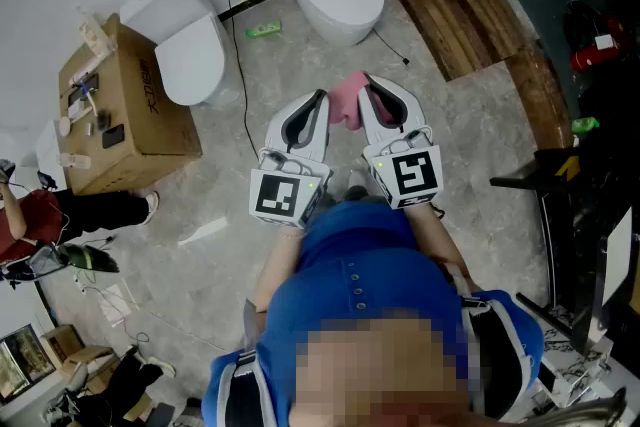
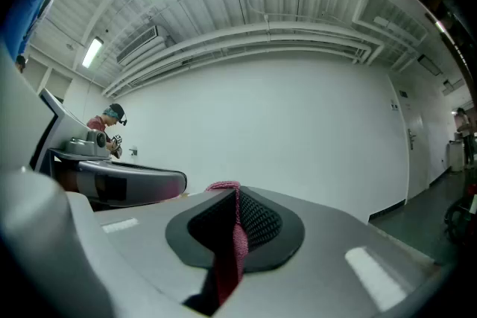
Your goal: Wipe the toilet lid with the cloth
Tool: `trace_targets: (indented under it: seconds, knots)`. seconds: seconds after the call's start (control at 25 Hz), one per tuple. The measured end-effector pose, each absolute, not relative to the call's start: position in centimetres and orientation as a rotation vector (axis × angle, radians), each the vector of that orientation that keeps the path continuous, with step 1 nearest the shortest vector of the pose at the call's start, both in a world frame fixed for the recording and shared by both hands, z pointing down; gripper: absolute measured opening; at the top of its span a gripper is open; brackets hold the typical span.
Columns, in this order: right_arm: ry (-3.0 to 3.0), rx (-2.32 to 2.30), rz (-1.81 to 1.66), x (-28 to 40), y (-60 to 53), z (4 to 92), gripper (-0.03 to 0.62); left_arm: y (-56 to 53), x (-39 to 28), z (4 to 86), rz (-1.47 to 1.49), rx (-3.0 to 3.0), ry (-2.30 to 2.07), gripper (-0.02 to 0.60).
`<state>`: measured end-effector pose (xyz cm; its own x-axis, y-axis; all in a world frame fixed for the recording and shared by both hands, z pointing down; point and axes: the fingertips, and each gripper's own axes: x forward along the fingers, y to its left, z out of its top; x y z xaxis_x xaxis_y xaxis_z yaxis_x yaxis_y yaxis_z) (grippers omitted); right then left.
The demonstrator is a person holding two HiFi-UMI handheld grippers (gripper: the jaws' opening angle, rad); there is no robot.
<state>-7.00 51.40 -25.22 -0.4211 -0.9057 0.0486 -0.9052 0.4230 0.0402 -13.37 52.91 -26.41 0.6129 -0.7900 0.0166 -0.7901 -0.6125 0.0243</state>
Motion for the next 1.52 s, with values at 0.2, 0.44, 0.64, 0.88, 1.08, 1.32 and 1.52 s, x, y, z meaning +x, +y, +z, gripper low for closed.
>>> trace_targets:
  seconds: [0.2,0.44,0.64,0.88,1.08,1.32,1.52]
  knots:
    - [-2.642,1.657,-0.025,-6.2,51.0,-25.8,0.014,52.6,-12.8,-26.0,0.013,2.771,-1.367,-0.003]
    - [-2.620,1.705,-0.029,-2.8,50.1,-26.1,0.014,52.0,-12.1,-26.1,-0.007,2.773,-1.400,-0.003]
    - [-2.615,1.706,-0.047,-1.1,49.5,-26.2,0.014,51.3,-12.1,-25.9,-0.016,2.756,-1.435,-0.003]
    - [-2.639,1.699,-0.006,-0.5,48.2,-26.0,0.014,50.0,-11.4,-24.9,0.003,2.717,-1.420,-0.003]
    - [-2.635,1.701,-0.004,-0.9,46.1,-25.5,0.014,47.4,-11.4,-24.2,-0.015,2.733,-1.401,-0.003]
    - [-2.643,1.726,0.021,-2.2,40.8,-25.2,0.014,41.5,-11.6,-23.4,-0.028,2.756,-1.341,-0.003]
    - [-2.633,1.756,0.017,-3.5,34.9,-25.7,0.014,35.4,-11.9,-23.8,-0.028,2.793,-1.271,-0.002]
